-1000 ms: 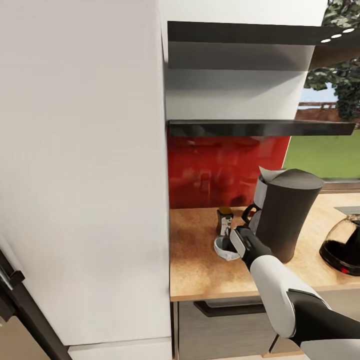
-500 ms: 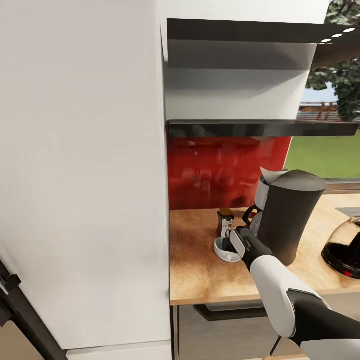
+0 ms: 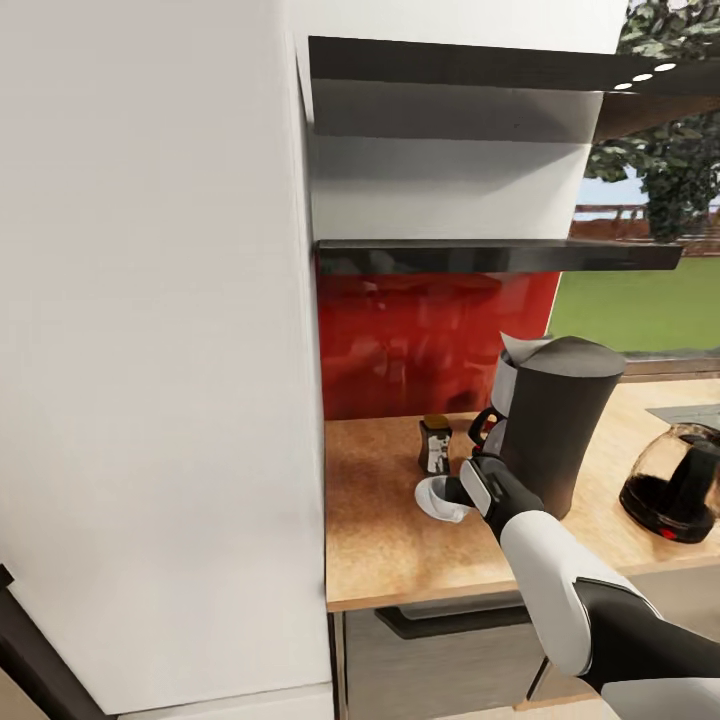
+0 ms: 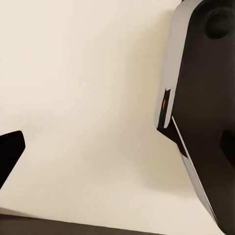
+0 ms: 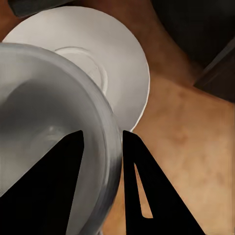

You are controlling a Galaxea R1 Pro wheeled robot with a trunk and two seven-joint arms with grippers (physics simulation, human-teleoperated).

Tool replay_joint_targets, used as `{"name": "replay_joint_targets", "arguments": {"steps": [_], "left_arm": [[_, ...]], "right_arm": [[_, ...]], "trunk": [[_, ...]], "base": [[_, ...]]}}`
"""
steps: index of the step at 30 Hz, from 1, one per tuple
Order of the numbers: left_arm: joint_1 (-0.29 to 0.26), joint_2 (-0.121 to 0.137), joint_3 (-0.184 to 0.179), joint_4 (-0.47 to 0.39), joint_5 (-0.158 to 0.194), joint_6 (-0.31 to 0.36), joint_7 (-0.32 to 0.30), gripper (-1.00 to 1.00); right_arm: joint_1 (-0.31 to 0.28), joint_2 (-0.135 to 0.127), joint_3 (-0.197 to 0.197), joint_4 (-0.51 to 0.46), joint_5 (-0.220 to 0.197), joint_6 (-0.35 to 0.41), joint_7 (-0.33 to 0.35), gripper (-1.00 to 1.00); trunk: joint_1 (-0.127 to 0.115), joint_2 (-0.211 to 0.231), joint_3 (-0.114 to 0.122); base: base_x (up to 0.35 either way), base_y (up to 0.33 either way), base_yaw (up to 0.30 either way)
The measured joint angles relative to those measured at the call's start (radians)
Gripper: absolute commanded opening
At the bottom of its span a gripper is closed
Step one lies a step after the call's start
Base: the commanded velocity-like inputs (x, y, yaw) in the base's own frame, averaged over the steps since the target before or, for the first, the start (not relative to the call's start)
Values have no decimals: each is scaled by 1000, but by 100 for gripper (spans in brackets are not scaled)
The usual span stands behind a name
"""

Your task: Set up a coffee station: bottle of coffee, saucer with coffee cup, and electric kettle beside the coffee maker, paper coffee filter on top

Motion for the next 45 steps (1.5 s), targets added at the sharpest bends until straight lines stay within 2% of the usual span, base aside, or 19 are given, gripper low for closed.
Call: {"name": "replay_joint_targets", "arguments": {"steps": [15, 21, 29, 45], "left_arm": [[0, -1, 0, 0, 0, 0, 0, 100], [0, -1, 0, 0, 0, 0, 0, 100], [0, 0, 0, 0, 0, 0, 0, 100], [0, 1, 0, 0, 0, 0, 0, 100]], "right_arm": [[0, 0, 0, 0, 0, -6, 0, -100], [0, 1, 0, 3, 1, -45, 0, -100], [0, 0, -2, 56, 0, -156, -1, -100], [0, -3, -2, 62, 1, -163, -1, -100]], "trunk": [[0, 0, 0], [0, 0, 0], [0, 0, 0], [0, 0, 0]], "base": [[46, 0, 0], [67, 0, 0], [2, 0, 0], [0, 0, 0]]}}
